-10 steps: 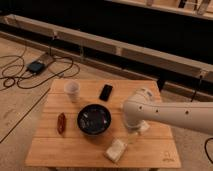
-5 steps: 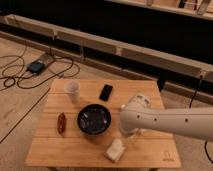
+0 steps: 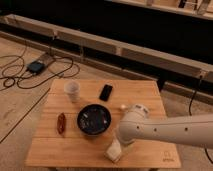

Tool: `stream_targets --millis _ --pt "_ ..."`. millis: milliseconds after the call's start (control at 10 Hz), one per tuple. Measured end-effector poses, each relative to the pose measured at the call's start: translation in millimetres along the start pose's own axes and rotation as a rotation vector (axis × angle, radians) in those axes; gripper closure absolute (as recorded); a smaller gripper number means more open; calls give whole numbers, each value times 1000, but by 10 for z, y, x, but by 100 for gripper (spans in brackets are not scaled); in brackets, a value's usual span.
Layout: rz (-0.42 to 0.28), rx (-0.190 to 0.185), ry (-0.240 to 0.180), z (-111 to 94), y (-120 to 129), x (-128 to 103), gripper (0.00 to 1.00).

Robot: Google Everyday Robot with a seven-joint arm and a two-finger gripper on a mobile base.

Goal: Place the white sponge in the ceramic bowl

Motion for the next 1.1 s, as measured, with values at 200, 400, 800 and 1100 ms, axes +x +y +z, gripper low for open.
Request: stream_targets --millis 200,400,800,1100 --pt "-52 -29 4 107 40 -15 30" --pt "-81 -49 4 202 31 -53 30" --pt "-92 -83 3 368 43 -96 30" --pt "-88 -101 11 449 53 -106 30"
